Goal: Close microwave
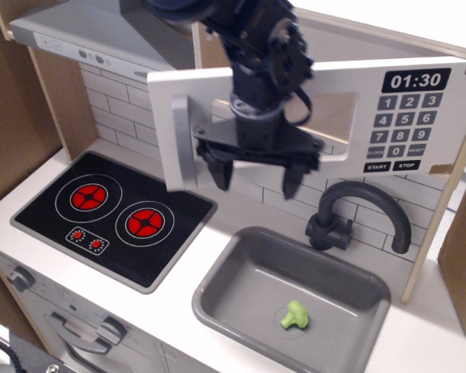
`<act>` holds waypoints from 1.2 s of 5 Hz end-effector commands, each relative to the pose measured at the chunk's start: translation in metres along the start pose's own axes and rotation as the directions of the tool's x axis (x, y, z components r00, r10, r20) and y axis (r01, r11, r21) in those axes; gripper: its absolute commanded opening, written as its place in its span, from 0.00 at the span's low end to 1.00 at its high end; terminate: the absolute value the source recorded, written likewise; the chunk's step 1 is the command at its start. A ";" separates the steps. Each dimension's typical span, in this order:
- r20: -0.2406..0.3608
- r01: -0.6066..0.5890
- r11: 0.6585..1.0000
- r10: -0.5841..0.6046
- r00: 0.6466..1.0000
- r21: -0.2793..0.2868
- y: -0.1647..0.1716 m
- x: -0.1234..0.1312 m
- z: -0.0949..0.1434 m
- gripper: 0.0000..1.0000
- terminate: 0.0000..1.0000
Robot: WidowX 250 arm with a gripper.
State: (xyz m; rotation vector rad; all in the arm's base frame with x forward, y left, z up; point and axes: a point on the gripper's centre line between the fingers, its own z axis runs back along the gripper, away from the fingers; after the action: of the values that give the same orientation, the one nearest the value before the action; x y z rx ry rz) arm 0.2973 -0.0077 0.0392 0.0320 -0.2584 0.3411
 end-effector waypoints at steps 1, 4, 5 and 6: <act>0.129 -0.040 0.999 0.040 0.991 0.000 0.008 0.052 -0.010 1.00 0.00; 0.170 -0.131 0.991 0.132 0.977 -0.019 0.005 0.093 -0.008 1.00 0.00; 0.182 -0.149 0.989 0.150 0.972 -0.022 0.004 0.101 -0.006 1.00 0.00; 0.195 -0.175 0.984 0.178 0.965 -0.033 0.004 0.111 -0.003 1.00 0.00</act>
State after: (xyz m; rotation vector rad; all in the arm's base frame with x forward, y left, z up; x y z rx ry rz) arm 0.3907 0.0255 0.0411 0.0367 -0.3951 0.5098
